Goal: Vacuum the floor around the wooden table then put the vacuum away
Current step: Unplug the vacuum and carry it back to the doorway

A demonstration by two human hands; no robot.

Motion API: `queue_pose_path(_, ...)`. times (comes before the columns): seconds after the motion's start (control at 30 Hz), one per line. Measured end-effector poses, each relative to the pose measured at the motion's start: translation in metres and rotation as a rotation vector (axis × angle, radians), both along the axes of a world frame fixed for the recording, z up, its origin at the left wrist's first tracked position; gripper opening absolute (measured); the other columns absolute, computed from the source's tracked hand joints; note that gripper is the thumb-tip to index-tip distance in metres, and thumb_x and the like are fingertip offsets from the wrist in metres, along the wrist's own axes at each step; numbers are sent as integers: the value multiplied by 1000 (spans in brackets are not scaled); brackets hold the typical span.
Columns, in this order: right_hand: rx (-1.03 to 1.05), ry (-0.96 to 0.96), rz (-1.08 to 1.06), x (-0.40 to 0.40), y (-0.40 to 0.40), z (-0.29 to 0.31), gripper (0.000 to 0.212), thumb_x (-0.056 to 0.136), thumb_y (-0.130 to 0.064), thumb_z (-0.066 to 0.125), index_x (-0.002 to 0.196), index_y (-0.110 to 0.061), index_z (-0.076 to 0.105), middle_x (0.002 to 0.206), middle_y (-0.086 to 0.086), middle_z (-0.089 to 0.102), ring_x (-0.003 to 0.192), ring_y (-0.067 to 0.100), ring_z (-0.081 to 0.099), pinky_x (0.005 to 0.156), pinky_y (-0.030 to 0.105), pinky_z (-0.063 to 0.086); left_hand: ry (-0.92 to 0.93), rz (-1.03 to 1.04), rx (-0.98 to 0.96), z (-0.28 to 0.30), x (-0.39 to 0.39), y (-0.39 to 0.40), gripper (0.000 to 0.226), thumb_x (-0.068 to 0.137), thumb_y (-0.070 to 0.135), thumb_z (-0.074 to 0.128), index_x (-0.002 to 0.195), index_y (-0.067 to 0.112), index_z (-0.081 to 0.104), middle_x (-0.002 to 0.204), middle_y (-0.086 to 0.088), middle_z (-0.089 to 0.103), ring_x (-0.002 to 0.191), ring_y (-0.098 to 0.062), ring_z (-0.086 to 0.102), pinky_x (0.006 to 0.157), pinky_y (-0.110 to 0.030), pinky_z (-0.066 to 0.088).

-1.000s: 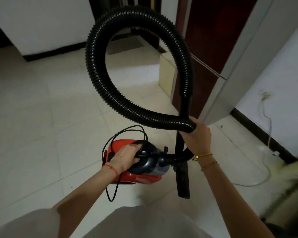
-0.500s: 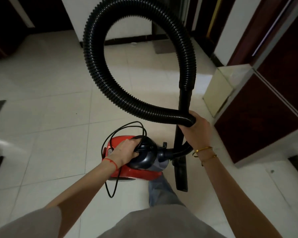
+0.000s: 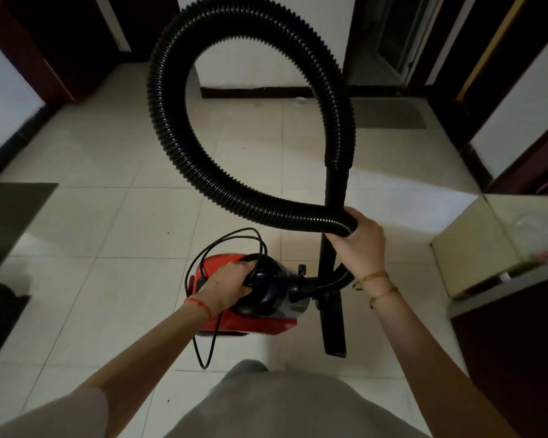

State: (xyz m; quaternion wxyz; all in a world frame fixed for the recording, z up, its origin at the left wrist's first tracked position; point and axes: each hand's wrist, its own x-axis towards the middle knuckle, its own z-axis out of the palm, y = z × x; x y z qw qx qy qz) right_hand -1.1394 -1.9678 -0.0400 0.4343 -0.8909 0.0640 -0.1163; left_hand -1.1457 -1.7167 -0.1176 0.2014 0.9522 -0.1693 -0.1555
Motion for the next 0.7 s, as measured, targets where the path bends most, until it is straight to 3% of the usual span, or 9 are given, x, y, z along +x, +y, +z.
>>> queue_pose_path(0.07,3,-10,15,45,4,3,25,81,-27,68,106,-27,67,80,-19,61,77,2,58,65,7,36,-12,17,-13,1,42,4,59,80,9,64,134,27,47,119,1,65,109,-18,61,93,-27,45)
queue_pose_path(0.37,-1,-2,40,257,39,-6,27,81,-27,70,108,-24,66,82,-14,64,81,9,62,80,25,49,-27,49,-40,-19,246,37,58,80,10,62,135,24,47,119,-1,65,109,-20,60,94,-29,46)
queue_pose_path(0.7,-48,-47,10,495,90,0,29,77,-21,73,106,-24,67,73,-14,62,72,10,61,72,24,48,-11,1,-80,-14,487,86,57,83,13,63,137,12,46,123,-8,60,114,-23,56,97,-36,45)
